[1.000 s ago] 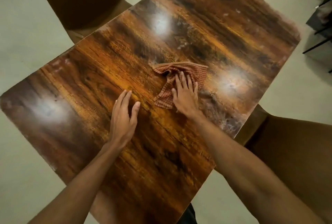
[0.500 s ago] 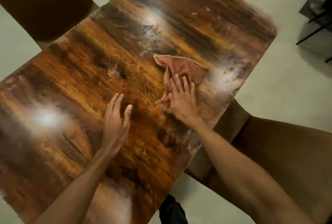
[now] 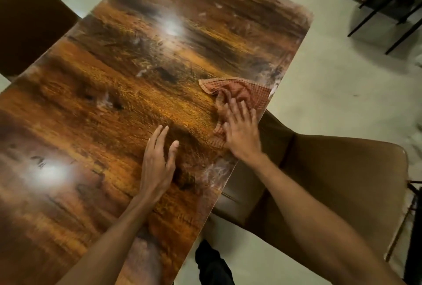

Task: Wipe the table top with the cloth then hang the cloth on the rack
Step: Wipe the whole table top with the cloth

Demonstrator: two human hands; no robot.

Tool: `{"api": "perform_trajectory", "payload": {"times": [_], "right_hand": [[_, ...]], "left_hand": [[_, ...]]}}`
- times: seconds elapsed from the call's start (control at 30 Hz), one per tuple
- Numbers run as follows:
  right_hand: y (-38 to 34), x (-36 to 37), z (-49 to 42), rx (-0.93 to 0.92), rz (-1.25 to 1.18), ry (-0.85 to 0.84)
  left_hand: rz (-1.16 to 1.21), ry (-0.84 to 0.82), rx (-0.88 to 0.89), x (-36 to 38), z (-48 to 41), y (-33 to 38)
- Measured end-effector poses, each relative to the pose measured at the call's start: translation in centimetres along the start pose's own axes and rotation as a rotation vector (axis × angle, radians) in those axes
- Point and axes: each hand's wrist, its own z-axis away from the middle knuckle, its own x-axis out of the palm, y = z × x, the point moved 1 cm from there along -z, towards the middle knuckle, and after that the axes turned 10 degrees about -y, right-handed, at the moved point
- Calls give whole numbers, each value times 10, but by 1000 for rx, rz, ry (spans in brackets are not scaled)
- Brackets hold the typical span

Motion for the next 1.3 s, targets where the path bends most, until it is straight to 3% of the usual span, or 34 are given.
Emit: {"api": "perform_trajectory", "payload": {"times": [0.13,0.27,0.37,0.5,0.6,0.8,0.87,0.97,1.07,1.23,1.3], "right_hand": [[2,13,25,-256,52,-31],[18,1,12,-43,2,12],[-28,25,59,-29,-26,22],[-103,87,165,-356,-52,-87],[-105,91,176,-535,-6,-168],[-114,49,123,-28,-19,-56],[-159,63,154,-66,-18,-70],[-217,102,222,-339,3,-147],[-215,102,228,-403,5,-239],[-170,55,143,122,-98,-111],[-198,56,117,146,-75,-76]], "left_hand": [[-21,-16,-3,2,8,-3],[-24,2,-6,-3,22,-11],[7,14,-20,-12,41,-15],[56,20,-46,-22,64,-24],[66,3,-41,-30,80,-35],[42,6,-34,-54,124,-70],[43,4,-36,-64,143,-81],[69,11,-52,-78,161,-95],[71,2,-52,-91,168,-113],[73,-5,-42,-100,155,-129],[67,1,-51,-101,142,-132]]}}
